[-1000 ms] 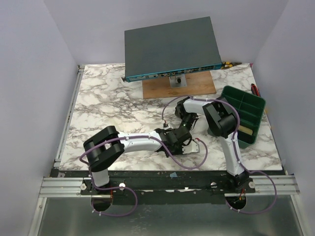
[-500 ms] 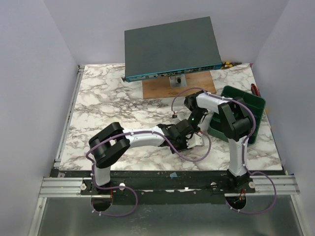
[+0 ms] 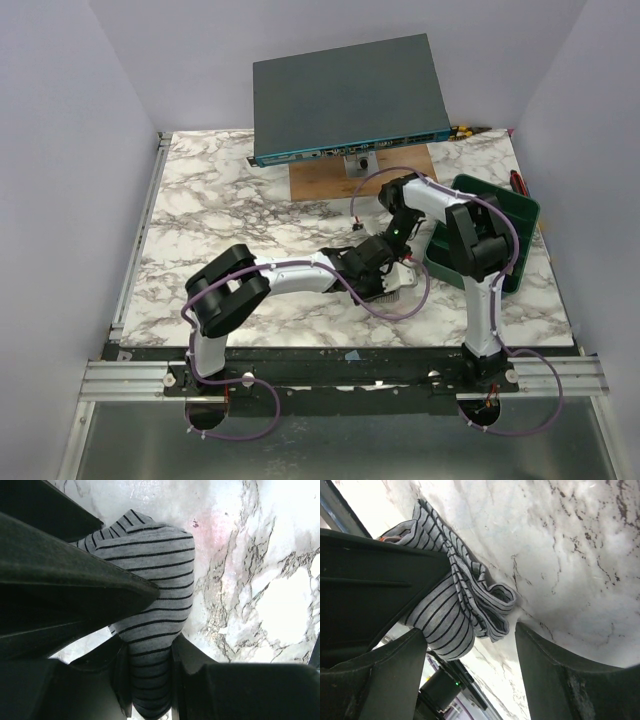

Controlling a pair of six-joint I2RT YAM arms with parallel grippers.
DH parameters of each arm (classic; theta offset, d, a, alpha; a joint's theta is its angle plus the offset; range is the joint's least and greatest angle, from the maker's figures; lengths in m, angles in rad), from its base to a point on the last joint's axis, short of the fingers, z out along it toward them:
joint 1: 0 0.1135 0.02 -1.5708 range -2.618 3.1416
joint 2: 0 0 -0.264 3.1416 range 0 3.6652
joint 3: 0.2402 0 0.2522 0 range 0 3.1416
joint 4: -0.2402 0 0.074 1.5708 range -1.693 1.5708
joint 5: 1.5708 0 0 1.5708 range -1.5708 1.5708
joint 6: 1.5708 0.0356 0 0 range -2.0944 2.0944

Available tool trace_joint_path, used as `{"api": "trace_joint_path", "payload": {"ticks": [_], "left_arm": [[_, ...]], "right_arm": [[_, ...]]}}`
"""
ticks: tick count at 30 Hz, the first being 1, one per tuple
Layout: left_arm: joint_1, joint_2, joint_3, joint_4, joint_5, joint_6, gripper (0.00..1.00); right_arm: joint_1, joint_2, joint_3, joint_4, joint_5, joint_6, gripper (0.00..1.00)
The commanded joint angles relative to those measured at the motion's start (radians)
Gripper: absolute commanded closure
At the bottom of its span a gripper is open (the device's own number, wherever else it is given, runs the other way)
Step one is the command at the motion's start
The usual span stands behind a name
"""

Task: Roll the underwear
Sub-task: Roll the underwear to the center of the board.

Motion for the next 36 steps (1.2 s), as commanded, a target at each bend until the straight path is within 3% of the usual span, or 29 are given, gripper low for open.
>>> {"api": "trace_joint_path", "payload": {"ticks": [1,16,30,36], "left_arm": [[-0.014,0.105,-0.055,-0.130,0.055,-0.007,1.00],[-0.014,0.128,-0.032,-0.168,0.067,-0.055,1.00],[-0.015,0.118,-0.019,-0.207,0.065,-0.071,1.00],[-0.016,0.123,-0.012,-0.213,0.082,-0.070,1.00]], "right_arm": [[-0.017,0.082,0.014,0.066,0.091,-0.180,0.30],[-0.037,0.175,0.046,-0.012,0.129,-0.364,0.29],[-0.105,0.225,0.266,-0.098,0.126,-0.383,0.29],[-0.125,0.167,0.281,-0.093,0.092,-0.388,0.29]]}}
